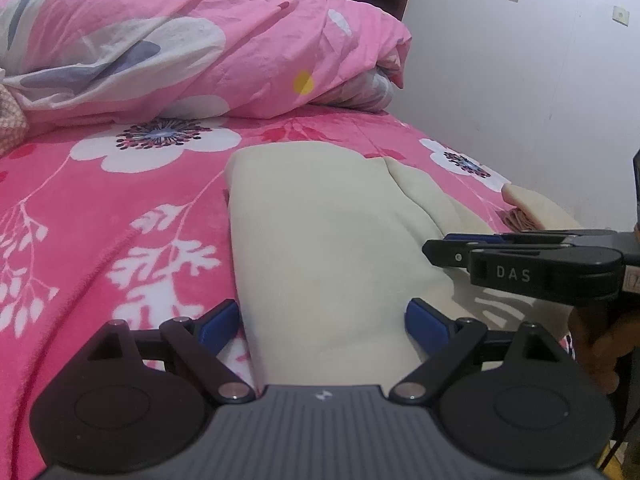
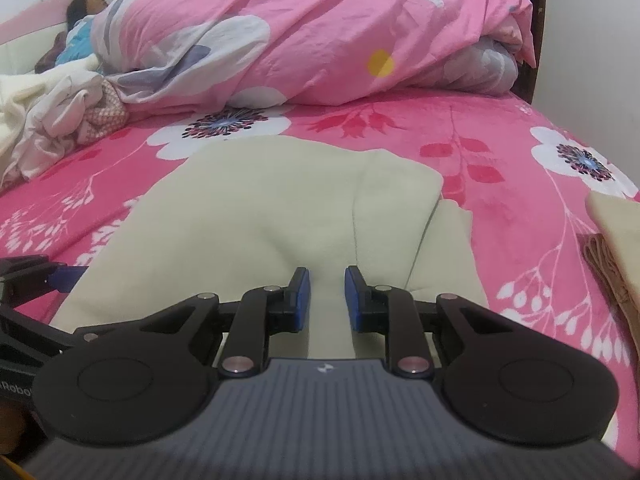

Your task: Fold clothes

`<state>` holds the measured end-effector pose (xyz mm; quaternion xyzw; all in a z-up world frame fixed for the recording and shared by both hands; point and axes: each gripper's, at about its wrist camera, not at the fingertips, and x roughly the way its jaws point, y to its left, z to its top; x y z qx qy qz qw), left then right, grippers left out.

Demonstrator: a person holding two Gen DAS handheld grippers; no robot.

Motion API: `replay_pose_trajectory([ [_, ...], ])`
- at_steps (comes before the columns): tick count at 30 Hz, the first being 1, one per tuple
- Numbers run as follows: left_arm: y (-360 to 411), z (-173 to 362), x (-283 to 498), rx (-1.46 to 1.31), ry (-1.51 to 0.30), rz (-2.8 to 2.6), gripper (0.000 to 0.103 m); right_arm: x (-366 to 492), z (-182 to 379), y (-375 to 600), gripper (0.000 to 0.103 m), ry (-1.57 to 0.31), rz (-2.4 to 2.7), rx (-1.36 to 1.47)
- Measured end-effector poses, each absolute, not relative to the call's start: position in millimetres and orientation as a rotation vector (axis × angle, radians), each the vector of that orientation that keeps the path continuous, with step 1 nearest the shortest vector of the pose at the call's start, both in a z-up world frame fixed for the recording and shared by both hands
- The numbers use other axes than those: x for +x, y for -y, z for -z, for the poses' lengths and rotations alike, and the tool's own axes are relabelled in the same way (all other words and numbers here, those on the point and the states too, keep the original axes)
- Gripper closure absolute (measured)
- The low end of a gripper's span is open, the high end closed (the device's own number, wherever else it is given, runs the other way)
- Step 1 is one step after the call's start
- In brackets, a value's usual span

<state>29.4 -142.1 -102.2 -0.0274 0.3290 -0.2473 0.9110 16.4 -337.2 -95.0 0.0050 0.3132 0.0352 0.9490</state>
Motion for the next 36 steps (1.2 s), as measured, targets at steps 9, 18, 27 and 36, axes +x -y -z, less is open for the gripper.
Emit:
replay_pose_trajectory([
  [9, 144, 102, 27, -0.04, -0.656, 0.501, 0.011, 17, 94, 340, 0.085, -0.643, -0.082, 0.024],
  [18, 140, 74, 24, -0.056, -0.56, 0.513, 0.012, 15, 96, 344, 0.085, -0.632, -0.098, 0.044],
  [27, 144, 64, 66, -0.222, -0.63, 0.589, 0.012, 14, 98, 350, 0.085, -0.618, -0.125, 0.068],
  [36, 144, 62, 72, -0.245, -0.652, 0.602, 0.011, 11, 102, 356, 0.085, -0.59, -0.149, 0.096],
])
